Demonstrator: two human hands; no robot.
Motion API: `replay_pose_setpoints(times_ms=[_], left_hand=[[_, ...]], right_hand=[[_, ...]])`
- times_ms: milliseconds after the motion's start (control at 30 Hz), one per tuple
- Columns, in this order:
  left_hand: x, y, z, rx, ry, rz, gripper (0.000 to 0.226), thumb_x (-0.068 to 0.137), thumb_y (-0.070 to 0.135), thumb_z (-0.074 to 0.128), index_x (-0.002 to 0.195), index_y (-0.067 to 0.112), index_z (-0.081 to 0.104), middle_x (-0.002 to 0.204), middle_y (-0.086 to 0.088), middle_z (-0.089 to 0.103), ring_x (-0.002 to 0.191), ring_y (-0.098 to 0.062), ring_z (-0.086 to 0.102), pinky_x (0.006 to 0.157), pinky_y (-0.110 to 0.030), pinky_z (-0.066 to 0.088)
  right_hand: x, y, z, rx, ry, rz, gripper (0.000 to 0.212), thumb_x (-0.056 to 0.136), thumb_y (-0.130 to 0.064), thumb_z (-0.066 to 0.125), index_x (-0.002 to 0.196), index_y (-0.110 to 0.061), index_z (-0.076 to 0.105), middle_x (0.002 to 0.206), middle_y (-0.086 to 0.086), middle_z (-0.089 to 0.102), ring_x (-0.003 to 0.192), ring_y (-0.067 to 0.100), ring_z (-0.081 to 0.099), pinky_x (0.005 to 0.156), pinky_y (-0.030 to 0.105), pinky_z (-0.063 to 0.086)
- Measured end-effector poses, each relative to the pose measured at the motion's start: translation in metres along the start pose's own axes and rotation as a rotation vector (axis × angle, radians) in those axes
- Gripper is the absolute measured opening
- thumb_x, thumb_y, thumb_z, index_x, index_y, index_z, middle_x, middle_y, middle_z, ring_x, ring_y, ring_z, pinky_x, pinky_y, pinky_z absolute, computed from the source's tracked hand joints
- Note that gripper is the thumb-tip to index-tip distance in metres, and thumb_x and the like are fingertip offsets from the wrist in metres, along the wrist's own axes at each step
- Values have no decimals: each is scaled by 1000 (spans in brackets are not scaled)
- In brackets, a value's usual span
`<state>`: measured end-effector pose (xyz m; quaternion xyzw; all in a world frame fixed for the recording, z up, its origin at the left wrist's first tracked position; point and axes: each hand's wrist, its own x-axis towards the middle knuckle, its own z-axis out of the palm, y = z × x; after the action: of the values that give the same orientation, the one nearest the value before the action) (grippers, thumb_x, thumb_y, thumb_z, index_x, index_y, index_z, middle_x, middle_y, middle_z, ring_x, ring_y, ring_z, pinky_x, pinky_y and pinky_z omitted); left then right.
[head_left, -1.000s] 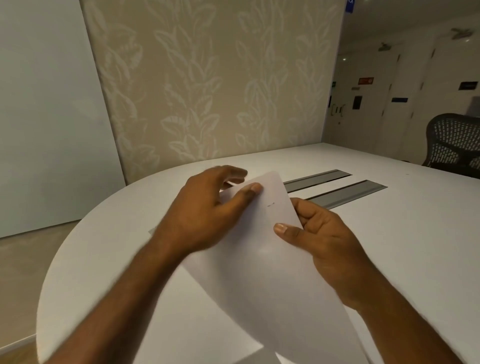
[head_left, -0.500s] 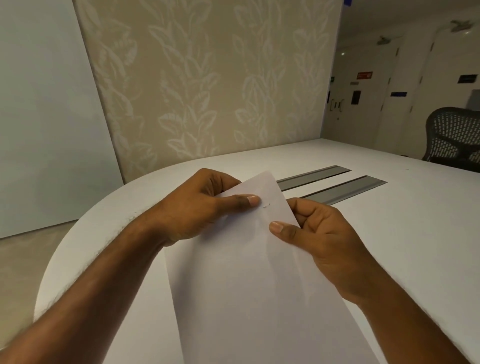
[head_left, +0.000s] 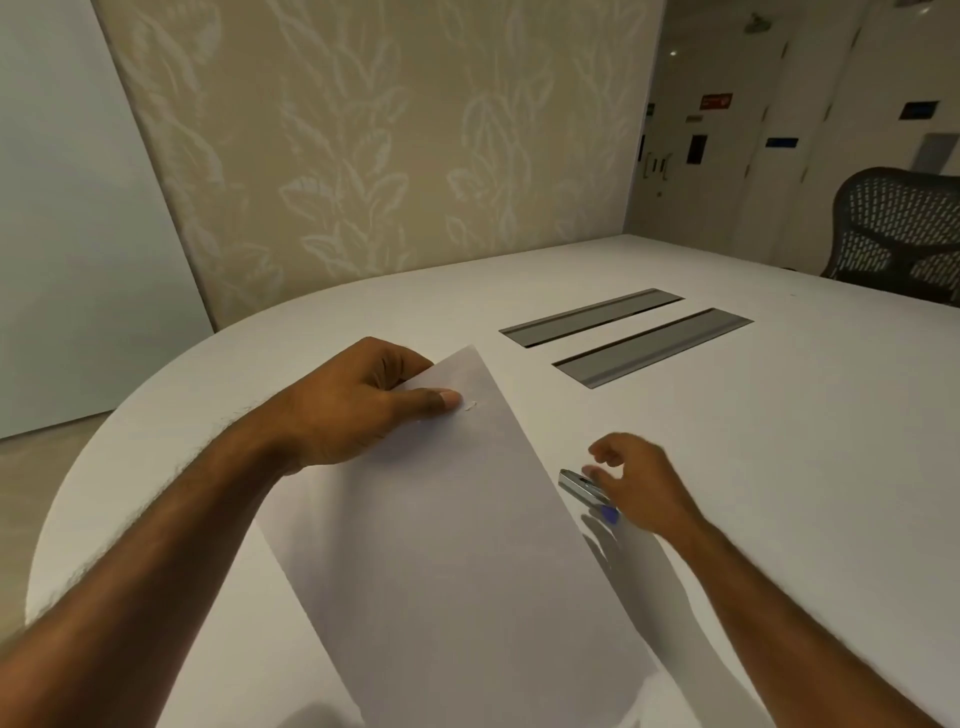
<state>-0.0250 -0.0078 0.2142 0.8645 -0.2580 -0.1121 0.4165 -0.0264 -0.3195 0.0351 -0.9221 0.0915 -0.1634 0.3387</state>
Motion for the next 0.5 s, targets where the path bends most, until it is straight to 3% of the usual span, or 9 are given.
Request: replay_pose_setpoints(times_ms=[67, 133, 300, 400, 500], left_hand=[[2, -2, 1, 7, -16, -12, 26, 89, 37, 64, 94, 14, 78, 90, -5, 79, 82, -27, 76, 88, -50, 59], [3, -4, 2, 11, -33, -19, 25, 90, 36, 63, 96, 16, 78, 91, -3, 80, 83, -24, 76, 89, -49, 59], [8, -9, 5, 14, -38, -22, 26, 91, 36, 62, 97, 16, 77, 93, -3, 79, 84, -23, 76, 90, -49, 58], [10, -11, 7, 3, -27, -22, 25, 90, 34, 63, 95, 15, 78, 91, -3, 79, 83, -23, 76, 89, -49, 59], [13, -12, 6, -6, -15, -25, 24, 91, 33, 64, 92, 15, 79, 90, -4, 80, 82, -25, 76, 89, -50, 59]], right_hand=[[3, 17, 19, -201, -37, -27, 39, 83, -32, 67, 117, -13, 60, 114, 3, 62, 109, 21, 55, 91, 31, 45], [5, 24, 33, -347, -56, -21, 46, 82, -39, 64, 121, -16, 57, 120, 3, 59, 114, 24, 51, 95, 35, 42], [14, 29, 48, -507, -55, -23, 27, 86, -41, 56, 94, -16, 64, 102, 5, 60, 96, 24, 56, 76, 33, 39], [15, 33, 47, -385, -56, -53, 22, 88, -37, 57, 93, -17, 65, 98, 4, 62, 91, 23, 57, 72, 31, 39], [7, 24, 36, -135, -35, -135, 18, 88, -31, 60, 102, -19, 64, 100, -1, 61, 95, 19, 59, 82, 36, 47]])
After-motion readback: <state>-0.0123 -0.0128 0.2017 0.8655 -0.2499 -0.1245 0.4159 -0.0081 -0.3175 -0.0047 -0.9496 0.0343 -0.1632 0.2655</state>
